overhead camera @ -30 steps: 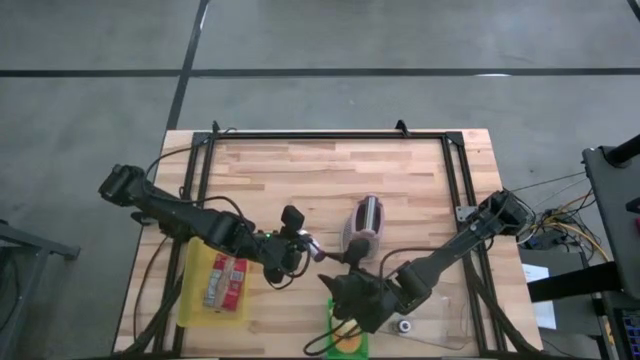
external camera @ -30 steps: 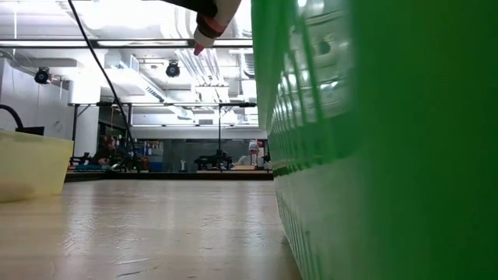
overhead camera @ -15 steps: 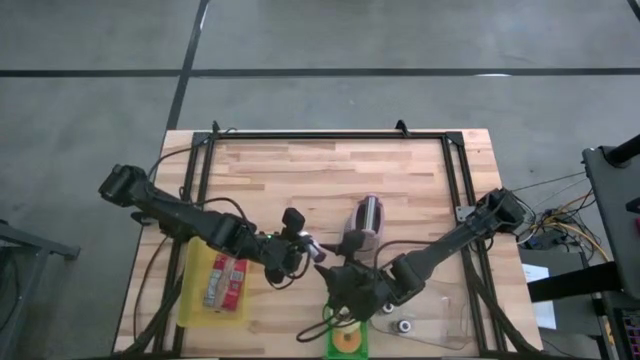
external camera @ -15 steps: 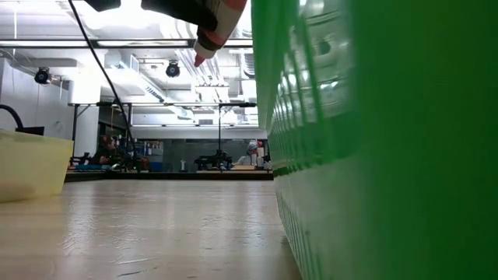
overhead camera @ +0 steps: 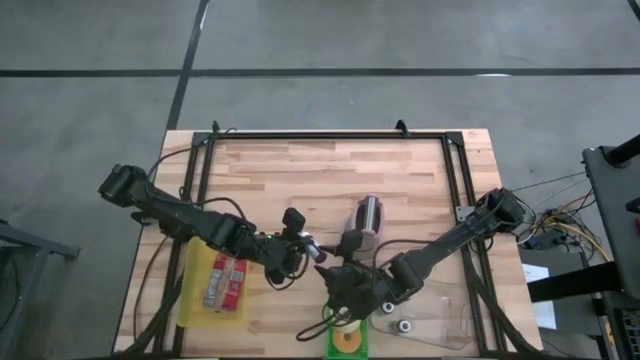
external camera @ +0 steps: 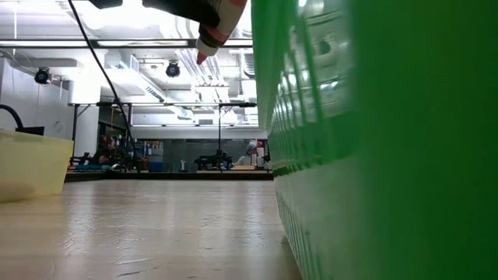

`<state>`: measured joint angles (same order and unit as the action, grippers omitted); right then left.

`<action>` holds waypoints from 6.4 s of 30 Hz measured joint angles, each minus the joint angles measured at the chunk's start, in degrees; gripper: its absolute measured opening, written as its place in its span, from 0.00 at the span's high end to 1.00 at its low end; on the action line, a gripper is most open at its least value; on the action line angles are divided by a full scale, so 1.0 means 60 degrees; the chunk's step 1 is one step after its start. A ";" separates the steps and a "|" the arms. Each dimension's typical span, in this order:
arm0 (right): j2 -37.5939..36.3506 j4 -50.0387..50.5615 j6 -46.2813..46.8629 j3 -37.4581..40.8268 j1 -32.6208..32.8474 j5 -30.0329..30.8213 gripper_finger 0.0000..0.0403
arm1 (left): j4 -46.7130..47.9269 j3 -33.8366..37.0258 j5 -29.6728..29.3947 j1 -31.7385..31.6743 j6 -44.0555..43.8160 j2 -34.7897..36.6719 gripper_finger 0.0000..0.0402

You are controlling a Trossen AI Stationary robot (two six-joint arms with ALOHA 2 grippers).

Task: Pick & Place Food Item
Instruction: Put the pink food coloring bottle into the transparent bin

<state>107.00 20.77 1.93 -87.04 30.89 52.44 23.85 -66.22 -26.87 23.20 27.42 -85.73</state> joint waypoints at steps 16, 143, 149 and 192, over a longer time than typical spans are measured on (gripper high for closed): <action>0.0000 -0.0104 0.0182 0.0239 -0.0062 0.0005 0.51 | -0.0159 0.0000 0.0084 -0.0018 0.0004 0.0000 0.86; -0.0057 -1.8458 -0.8349 0.5689 -0.0189 -0.4002 0.70 | -1.8833 0.3659 0.5853 -0.1224 -0.3444 -0.2603 0.59; -0.0061 -1.8476 -0.8361 0.5692 -0.0215 -0.4061 0.70 | -1.8835 0.3284 0.6022 -0.1224 -0.3483 -0.2849 0.59; -0.0033 -1.7633 -0.7339 0.5792 -0.0468 -0.3422 0.71 | -1.8763 0.2894 0.6689 -0.1206 -0.3905 -0.2641 0.72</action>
<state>106.80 -85.03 -42.10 -52.29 28.09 31.91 -88.72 -48.85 13.26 15.97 3.99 -101.58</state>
